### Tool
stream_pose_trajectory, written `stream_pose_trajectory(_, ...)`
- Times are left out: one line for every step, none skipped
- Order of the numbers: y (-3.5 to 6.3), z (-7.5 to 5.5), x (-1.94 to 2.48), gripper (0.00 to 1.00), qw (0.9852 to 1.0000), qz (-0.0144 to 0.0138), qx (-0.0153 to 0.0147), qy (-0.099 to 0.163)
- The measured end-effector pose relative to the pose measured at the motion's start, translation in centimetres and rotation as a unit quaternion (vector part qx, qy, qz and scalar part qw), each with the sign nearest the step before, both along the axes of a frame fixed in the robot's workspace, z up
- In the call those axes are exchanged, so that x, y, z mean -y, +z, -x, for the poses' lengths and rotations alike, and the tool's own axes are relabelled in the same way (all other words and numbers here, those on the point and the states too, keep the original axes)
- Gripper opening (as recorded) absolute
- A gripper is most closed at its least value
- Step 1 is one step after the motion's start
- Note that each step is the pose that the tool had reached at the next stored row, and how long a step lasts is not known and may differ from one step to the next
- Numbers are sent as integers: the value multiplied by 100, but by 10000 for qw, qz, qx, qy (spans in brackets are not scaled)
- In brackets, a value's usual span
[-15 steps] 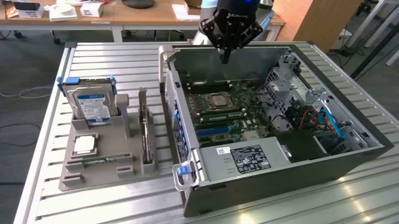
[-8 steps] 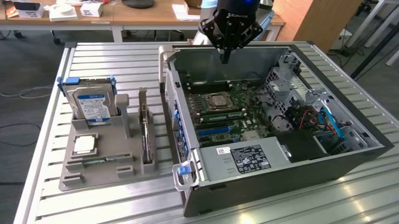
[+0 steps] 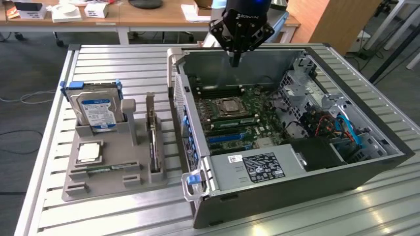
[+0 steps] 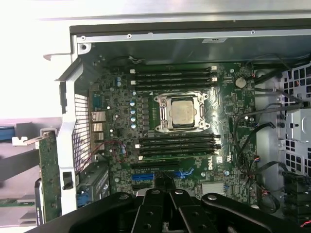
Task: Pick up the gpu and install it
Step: 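Reach for the gpu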
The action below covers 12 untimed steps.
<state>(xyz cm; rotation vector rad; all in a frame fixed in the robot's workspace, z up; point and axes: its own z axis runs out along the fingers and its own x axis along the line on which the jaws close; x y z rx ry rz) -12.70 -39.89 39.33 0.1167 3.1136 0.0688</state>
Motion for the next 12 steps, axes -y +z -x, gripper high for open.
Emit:
stream_pose_trajectory(0, 18, 0, 11, 10000, 0, 0, 0)
stream_pose_trajectory(0, 36, 0, 11, 10000, 0, 0, 0)
stream_pose_trajectory(0, 55, 0, 11, 10000, 0, 0, 0)
stream_pose_trajectory(0, 75, 0, 11, 10000, 0, 0, 1)
stream_pose_trajectory(0, 94, 0, 11, 10000, 0, 0, 0)
stream_pose_trajectory(0, 114, 0, 11, 10000, 0, 0, 1)
stream_pose_trajectory(0, 135, 0, 11, 10000, 0, 0, 0)
stream_pose_trajectory(0, 160, 0, 11, 10000, 0, 0, 0)
stream_pose_trajectory(-1, 186, 0, 11, 10000, 0, 0, 0)
stream_pose_trajectory(-1, 212, 0, 11, 10000, 0, 0, 0)
stream_pose_trajectory(-1, 235, 0, 11, 10000, 0, 0, 0)
stream_pose_trajectory(-1, 257, 0, 11, 10000, 0, 0, 1)
